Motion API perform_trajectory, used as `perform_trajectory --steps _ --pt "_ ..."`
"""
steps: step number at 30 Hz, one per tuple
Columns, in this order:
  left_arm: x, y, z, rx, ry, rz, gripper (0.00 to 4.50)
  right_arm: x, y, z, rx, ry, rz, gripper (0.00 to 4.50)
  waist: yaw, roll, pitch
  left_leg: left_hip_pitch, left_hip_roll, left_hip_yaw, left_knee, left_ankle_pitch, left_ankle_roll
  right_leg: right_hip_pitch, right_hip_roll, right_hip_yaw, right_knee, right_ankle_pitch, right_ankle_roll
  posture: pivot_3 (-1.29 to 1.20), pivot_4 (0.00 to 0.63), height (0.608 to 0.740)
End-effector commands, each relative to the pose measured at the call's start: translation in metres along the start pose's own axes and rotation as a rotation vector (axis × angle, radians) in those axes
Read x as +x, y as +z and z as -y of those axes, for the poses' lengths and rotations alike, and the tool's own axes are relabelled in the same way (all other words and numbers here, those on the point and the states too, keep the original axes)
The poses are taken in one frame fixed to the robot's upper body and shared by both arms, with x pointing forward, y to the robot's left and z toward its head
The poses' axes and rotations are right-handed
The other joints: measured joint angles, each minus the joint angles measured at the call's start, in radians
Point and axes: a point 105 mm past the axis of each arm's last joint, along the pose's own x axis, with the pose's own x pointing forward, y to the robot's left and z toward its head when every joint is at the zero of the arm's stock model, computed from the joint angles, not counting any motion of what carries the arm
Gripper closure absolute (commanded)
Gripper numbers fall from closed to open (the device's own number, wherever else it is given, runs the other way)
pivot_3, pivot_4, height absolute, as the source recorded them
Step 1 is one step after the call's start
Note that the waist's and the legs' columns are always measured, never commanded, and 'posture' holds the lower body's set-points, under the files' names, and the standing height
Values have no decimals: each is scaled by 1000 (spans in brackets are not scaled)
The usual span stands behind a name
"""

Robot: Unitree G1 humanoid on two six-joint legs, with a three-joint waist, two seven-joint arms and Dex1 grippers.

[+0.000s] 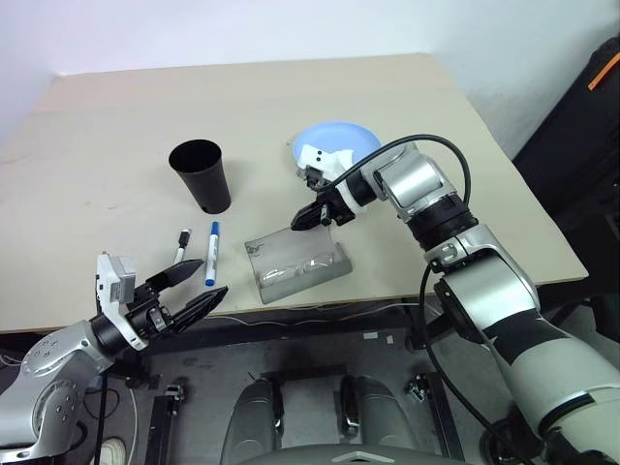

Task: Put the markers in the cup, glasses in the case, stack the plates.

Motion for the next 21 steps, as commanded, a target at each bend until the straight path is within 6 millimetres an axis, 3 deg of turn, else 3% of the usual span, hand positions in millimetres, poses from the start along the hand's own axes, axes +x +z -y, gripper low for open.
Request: perform_trajectory --steps 1,9,13,18,21 --pt "1 6 1 41 -15 11 0 -3 15 -2 -1 -10 48 4309 -1 0 0 0 0 0 0 0 0 0 0 0 0 0 0 0 150 735" --pt "2 5 1 36 -17 14 0 -8 37 17 -47 -107 140 4309 -2 0 0 0 0 0 0 0 0 -1 0 0 0 0 0 0 150 735" --pt "2 3 2 34 -13 14 0 1 32 31 -30 -176 110 3470 -2 0 0 0 0 1 0 0 0 0 0 0 0 0 0 0 150 735" --pt "2 2 3 35 -12 13 0 17 20 38 -102 -212 28 1779 -2 0 0 0 0 1 0 0 0 0 0 0 0 0 0 0 150 735" --pt "3 2 4 38 -11 14 0 22 13 43 -89 -242 -13 1779 -3 0 0 0 0 1 0 0 0 0 0 0 0 0 0 0 150 735"
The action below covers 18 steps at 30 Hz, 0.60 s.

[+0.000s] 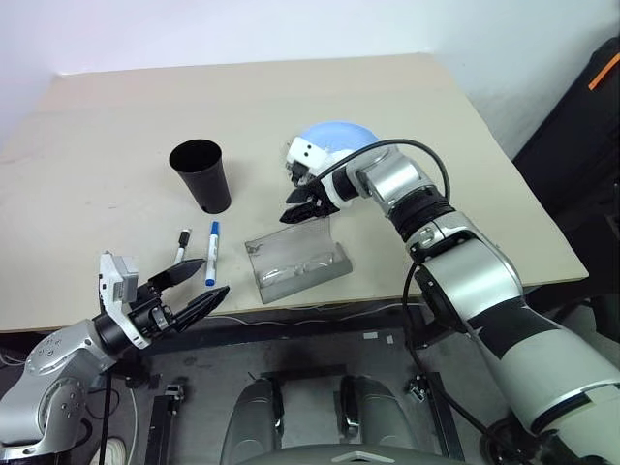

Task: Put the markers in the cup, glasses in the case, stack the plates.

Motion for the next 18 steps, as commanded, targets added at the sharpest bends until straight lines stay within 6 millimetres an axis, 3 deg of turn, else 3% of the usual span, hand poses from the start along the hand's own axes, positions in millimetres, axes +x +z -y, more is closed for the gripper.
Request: perform_trajectory --steps 1,18 --pt "2 6 3 41 -9 15 0 1 9 4 -57 -45 -46 1779 0 0 0 0 0 0 0 0 0 0 0 0 0 0 0 0 150 735" --pt "-1 5 3 47 1 16 0 -12 16 -11 -119 121 -82 1779 0 0 0 1 0 -1 0 0 0 0 0 0 1 0 0 0 150 735"
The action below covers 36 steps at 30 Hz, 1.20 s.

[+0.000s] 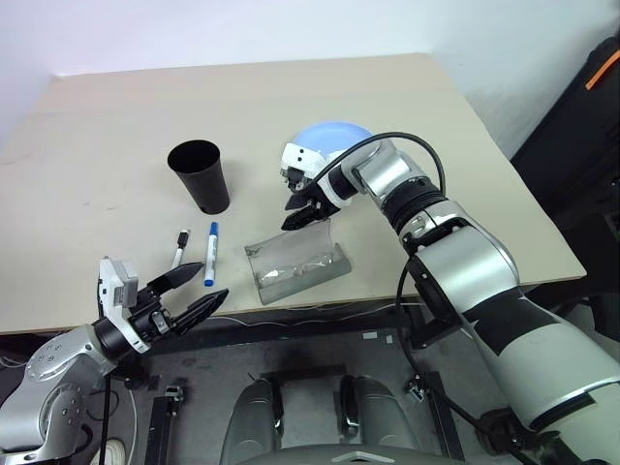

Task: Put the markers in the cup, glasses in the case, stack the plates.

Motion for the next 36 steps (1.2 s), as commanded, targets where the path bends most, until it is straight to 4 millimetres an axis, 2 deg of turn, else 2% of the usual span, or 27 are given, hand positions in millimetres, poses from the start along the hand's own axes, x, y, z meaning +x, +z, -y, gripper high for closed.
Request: perform_trajectory --steps 1,7,29,36 --pt "2 8 2 42 -19 18 0 -8 10 -2 -50 13 0 1779 0 0 0 0 0 0 0 0 0 0 0 0 0 0 0 0 150 735" --pt "3 8 2 44 -28 14 0 -14 9 -9 -65 64 -1 1779 2 0 0 0 0 0 0 0 0 0 0 0 0 0 0 0 150 735" --pt "7 8 -2 45 -52 5 0 -24 -25 -48 -31 144 -24 1779 4 0 0 0 0 0 1 0 0 -1 0 0 1 0 0 0 150 735" --pt "8 8 -4 45 -55 6 0 -17 -52 -54 -53 118 -65 1779 5 0 0 0 0 0 1 0 0 -1 -1 0 1 0 0 0 150 735"
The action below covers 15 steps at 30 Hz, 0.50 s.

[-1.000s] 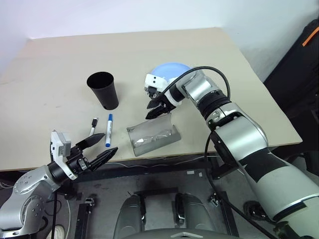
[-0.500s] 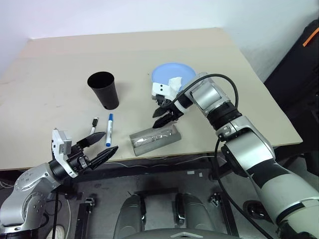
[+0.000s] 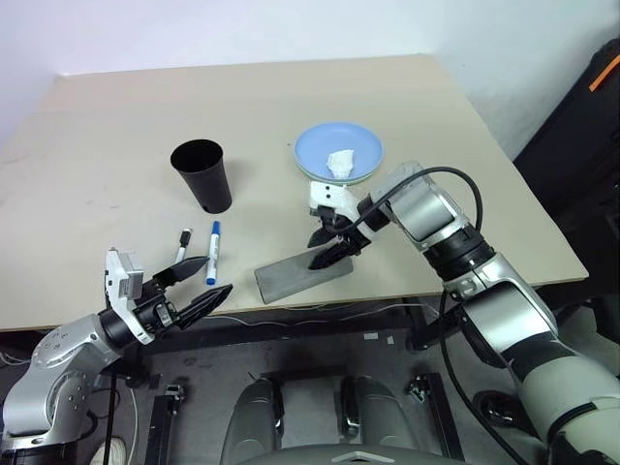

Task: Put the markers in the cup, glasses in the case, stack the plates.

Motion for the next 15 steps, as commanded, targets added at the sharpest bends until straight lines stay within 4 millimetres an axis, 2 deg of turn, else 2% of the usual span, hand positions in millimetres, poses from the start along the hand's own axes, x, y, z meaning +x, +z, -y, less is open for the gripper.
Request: perform_trajectory --steps 1,5,15 --pt "0 7 -1 35 -10 6 0 2 -1 -5 -79 -18 -19 1779 0 -1 0 0 0 0 0 0 0 0 0 0 0 0 0 0 150 735" --pt "1 8 -3 38 -10 8 0 -1 3 -5 -87 -31 17 1779 0 -1 -1 0 0 0 0 0 0 0 0 0 -1 0 0 0 150 735" --pt "-9 24 -10 41 39 51 0 -46 45 -6 -82 -49 292 1779 0 -1 0 0 0 0 0 0 0 0 0 0 -1 0 0 0 150 735"
